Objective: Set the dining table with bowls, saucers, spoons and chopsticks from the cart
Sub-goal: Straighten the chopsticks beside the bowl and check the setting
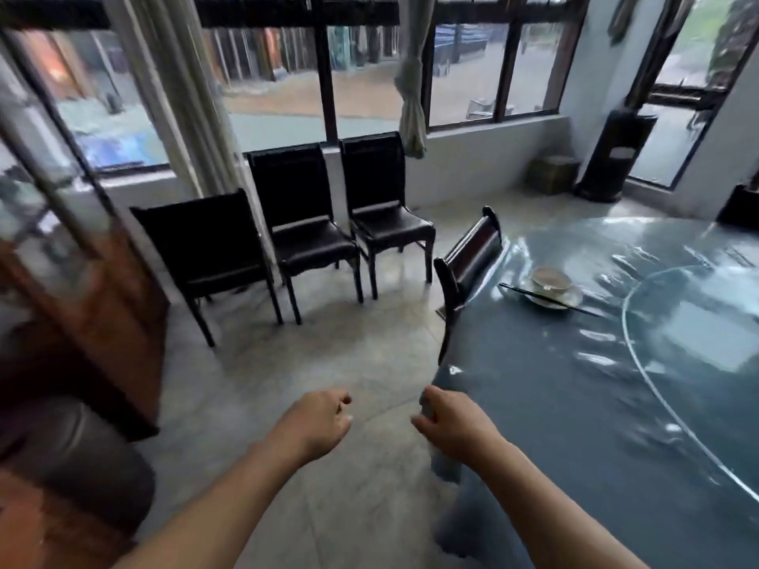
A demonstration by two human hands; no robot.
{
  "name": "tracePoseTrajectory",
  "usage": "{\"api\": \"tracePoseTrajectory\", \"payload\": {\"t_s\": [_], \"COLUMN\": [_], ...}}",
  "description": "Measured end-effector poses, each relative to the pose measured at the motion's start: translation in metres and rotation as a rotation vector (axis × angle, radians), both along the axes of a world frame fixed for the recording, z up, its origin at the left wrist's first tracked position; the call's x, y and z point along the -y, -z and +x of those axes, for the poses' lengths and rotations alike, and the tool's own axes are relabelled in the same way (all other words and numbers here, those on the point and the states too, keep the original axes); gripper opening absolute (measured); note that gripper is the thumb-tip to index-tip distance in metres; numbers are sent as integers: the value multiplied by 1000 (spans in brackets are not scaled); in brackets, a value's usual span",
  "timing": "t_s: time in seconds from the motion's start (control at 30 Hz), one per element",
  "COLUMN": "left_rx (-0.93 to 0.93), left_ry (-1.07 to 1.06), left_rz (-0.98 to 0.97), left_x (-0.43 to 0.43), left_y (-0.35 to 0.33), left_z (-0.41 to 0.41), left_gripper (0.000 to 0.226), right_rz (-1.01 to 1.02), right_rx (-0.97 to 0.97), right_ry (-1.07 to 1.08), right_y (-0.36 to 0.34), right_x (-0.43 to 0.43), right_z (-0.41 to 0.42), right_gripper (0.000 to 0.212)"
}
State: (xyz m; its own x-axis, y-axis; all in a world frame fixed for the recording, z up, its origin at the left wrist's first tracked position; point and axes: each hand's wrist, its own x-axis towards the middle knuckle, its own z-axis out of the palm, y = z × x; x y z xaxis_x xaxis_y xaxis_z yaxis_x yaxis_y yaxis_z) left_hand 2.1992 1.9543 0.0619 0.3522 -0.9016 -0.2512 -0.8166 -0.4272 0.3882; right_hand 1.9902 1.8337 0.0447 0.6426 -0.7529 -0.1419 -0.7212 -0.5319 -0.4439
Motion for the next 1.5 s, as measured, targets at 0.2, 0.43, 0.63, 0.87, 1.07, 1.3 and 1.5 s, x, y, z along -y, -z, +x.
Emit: {"api": "tracePoseTrajectory", "payload": {"t_s": [0.2, 0.43, 0.63, 0.87, 1.07, 1.3, 1.5], "left_rx": [76, 130, 149, 128, 107, 88, 11], "left_ry": [7, 59, 112, 252, 492, 880, 1262], "left_rz": [-46, -23, -14, -58, -58, -44, -104], "left_x": [54, 185, 329, 515, 688, 890, 988], "left_y": [-12, -13, -25, -43, -33, -24, -25], "left_z": [100, 195, 263, 308, 304, 276, 177], "left_gripper": [44, 42, 38, 36, 43, 40, 34], "right_rz": [9, -13, 8, -23, -3, 33, 48], "right_rx": [9, 62, 106, 97, 88, 107, 176], "right_ry": [-14, 14, 44, 152, 391, 794, 1190], "right_y": [-15, -18, -22, -42, -30, -8, -5], "right_x": [63, 194, 326, 470, 596, 711, 721], "right_z": [96, 194, 269, 303, 281, 257, 213], "right_gripper": [41, 42, 40, 34, 34, 33, 23]}}
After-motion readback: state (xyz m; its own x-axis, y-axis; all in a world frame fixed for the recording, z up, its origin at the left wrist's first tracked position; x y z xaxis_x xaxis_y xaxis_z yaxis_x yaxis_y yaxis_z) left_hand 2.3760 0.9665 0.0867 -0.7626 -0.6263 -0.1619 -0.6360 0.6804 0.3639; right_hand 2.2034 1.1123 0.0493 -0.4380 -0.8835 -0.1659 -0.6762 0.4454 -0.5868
